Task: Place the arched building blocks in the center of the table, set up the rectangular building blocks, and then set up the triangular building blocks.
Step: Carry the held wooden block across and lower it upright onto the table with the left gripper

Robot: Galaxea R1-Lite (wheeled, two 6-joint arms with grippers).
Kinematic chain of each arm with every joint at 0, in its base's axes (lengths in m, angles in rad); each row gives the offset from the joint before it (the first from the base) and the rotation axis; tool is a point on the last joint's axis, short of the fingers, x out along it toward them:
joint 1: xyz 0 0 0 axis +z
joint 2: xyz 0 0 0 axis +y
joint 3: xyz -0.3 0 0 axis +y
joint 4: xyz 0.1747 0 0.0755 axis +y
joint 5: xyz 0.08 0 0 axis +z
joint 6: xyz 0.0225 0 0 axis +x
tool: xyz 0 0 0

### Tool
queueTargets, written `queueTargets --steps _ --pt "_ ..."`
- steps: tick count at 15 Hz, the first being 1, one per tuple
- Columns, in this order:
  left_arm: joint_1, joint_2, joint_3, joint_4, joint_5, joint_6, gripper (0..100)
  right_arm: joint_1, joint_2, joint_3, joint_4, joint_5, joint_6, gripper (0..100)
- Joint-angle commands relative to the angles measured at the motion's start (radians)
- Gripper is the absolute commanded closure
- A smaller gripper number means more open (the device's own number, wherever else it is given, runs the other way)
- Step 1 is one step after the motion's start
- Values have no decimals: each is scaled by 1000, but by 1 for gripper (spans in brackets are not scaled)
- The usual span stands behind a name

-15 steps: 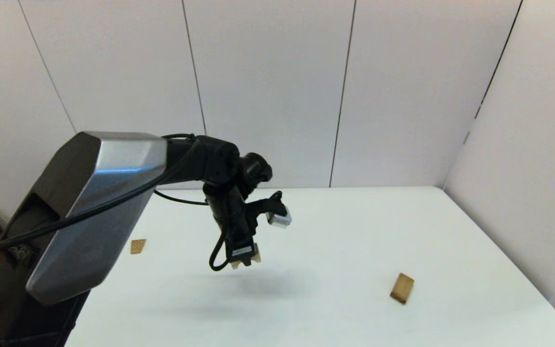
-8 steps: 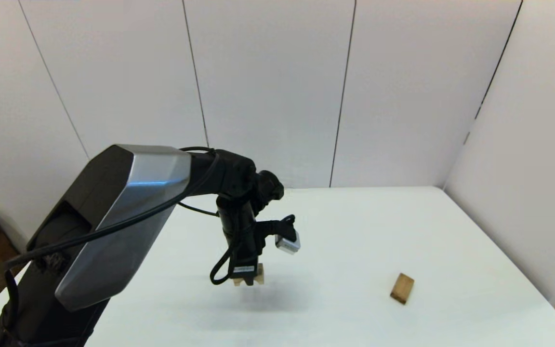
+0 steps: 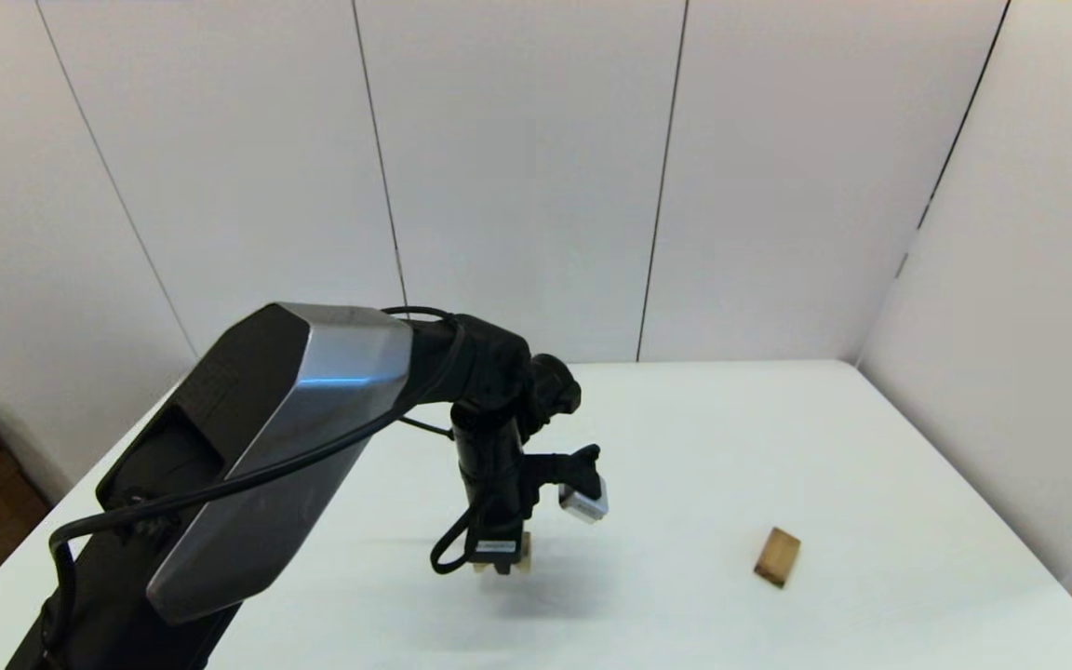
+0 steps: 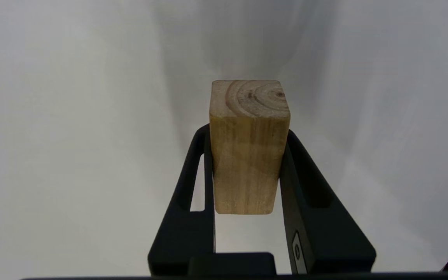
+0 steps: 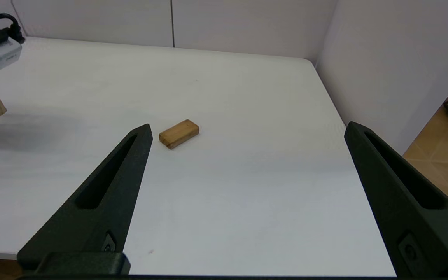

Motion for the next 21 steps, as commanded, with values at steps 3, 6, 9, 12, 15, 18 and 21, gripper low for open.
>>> queueTargets --steps 3,6,9,12,15,18,21 --pt "-5 12 1 7 3 5 100 0 -2 2 0 0 -1 0" --pt "-9 27 1 7 3 3 100 0 -2 2 0 0 -1 0" --pt "-9 40 1 6 0 -3 100 0 -2 2 0 0 -1 0" --pt "-9 43 1 -5 -1 -4 100 0 -2 2 0 0 -1 0" --pt "-9 53 1 -5 3 -3 100 0 -2 2 0 0 -2 0" --pt "-9 55 1 -24 2 -3 100 0 -2 2 0 0 -2 0" --pt "-14 53 1 -25 2 -6 100 0 -2 2 0 0 -2 0"
